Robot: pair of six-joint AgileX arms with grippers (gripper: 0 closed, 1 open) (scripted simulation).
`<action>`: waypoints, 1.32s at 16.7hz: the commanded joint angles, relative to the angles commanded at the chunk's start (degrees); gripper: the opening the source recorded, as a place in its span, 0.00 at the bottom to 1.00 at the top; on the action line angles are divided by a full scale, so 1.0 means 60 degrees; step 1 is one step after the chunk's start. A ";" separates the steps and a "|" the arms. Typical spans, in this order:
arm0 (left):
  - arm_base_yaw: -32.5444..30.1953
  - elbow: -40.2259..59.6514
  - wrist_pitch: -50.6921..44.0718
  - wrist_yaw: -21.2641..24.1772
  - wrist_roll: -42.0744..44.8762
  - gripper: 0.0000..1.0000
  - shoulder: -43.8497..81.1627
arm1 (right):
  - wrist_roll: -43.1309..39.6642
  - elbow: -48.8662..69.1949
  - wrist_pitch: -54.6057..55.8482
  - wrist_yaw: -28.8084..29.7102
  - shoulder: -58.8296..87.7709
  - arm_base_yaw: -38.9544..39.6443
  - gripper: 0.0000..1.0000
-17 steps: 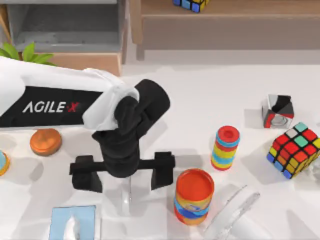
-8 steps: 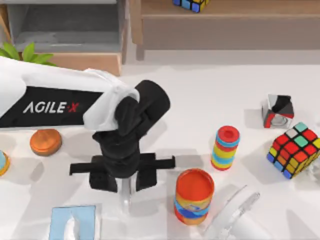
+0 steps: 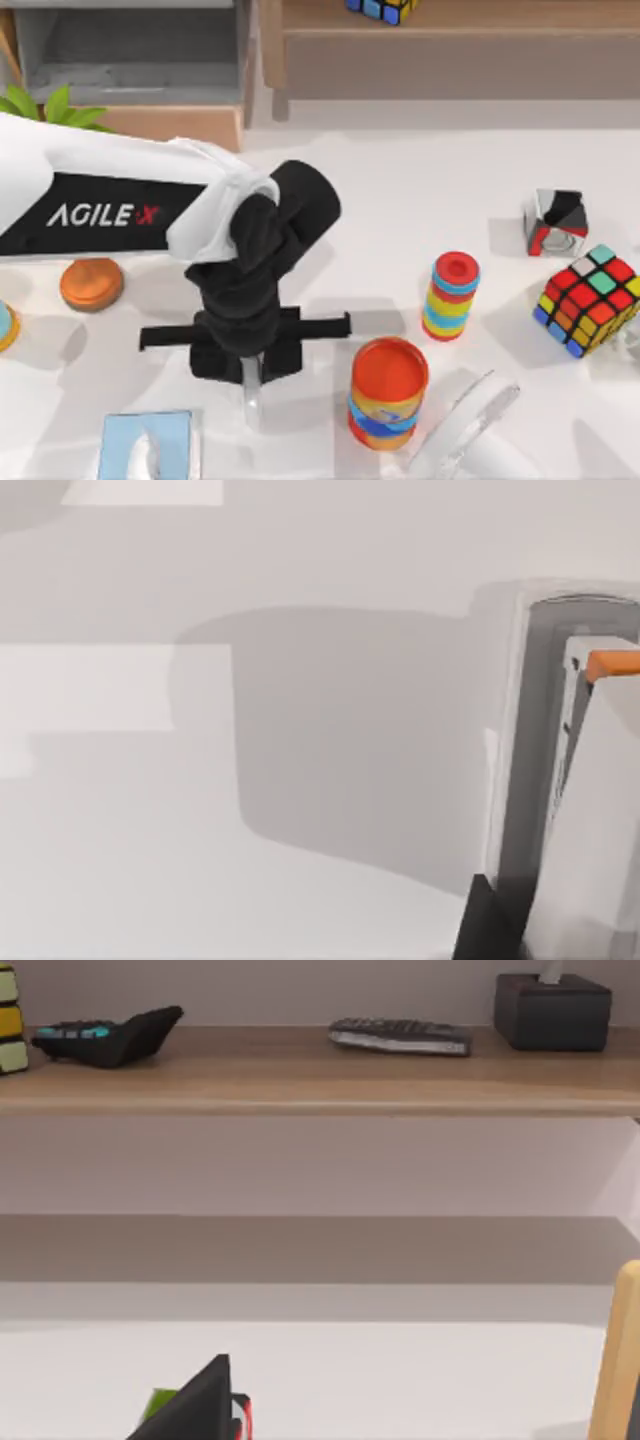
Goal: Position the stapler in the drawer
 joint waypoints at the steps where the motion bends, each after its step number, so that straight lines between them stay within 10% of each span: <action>1: 0.0000 0.0000 0.0000 0.0000 0.0000 0.00 0.0000 | 0.0000 0.0000 0.0000 0.0000 0.0000 0.0000 1.00; 22: 0.0317 0.1120 -0.1277 0.0097 0.0599 0.00 -0.0433 | 0.0000 0.0000 0.0000 0.0000 0.0000 0.0000 1.00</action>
